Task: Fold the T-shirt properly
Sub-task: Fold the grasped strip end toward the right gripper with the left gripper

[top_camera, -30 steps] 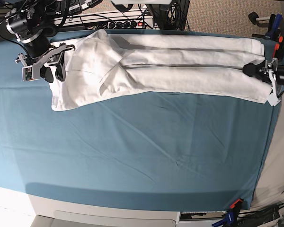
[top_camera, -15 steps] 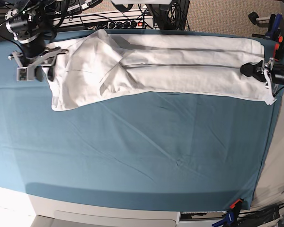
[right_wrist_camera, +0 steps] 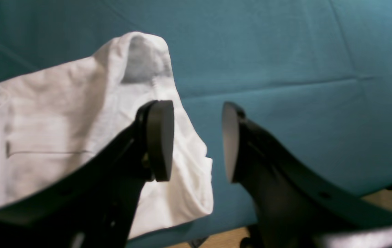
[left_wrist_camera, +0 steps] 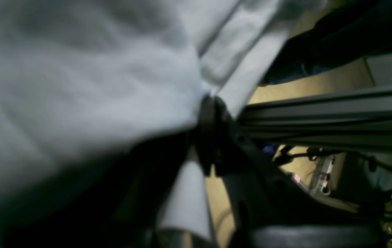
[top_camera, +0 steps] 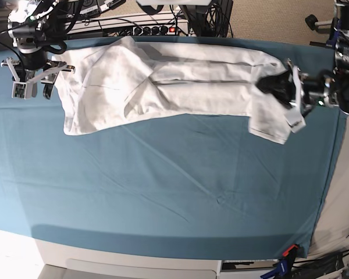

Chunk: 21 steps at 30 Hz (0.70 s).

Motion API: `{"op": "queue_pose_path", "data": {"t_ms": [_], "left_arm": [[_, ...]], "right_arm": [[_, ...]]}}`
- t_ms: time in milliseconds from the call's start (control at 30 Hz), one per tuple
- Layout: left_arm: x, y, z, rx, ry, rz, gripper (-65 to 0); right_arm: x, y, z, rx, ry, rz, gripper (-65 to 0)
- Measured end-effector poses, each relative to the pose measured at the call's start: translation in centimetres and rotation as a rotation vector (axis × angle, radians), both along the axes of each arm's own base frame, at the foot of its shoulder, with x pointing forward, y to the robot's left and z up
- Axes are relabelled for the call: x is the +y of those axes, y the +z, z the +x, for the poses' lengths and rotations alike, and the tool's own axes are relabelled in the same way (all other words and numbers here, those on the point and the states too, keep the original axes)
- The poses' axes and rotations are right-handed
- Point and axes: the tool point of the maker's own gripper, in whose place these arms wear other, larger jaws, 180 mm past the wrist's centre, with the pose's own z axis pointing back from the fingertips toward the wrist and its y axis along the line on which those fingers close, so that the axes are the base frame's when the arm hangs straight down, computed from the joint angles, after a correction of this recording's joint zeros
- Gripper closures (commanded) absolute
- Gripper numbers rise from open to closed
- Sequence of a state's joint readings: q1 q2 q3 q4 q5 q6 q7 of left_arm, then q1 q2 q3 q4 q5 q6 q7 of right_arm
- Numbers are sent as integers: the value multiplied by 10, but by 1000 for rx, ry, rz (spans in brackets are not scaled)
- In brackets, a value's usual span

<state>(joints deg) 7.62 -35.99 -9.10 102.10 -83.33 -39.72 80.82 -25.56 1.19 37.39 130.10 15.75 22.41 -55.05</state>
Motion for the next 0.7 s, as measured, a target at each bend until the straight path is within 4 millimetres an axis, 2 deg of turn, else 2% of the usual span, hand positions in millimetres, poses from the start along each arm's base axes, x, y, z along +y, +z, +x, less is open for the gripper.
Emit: {"op": "queue_pose_path", "data": {"t_ms": [100,200,400,500,700], "left_arm": [[-23,7,4,-50,16,-58,0],[-35,5,7,-61,36,-83,0],[-61,5,11,-70,69,-155,0],[-74,2,7,-60,47,-165,0],[-126,-10,-14,-36,-50,-186,0]], "right_arm": [[-6,-8,-1,14,-12,-8,-235],[-15,-30,-2,54,-48,29,-235],[-34,-65,10,104,-83,105,-235],[-38,-69,17,103,-79,129,-235],[-37,-66,23,83,-70,139,-235]]}}
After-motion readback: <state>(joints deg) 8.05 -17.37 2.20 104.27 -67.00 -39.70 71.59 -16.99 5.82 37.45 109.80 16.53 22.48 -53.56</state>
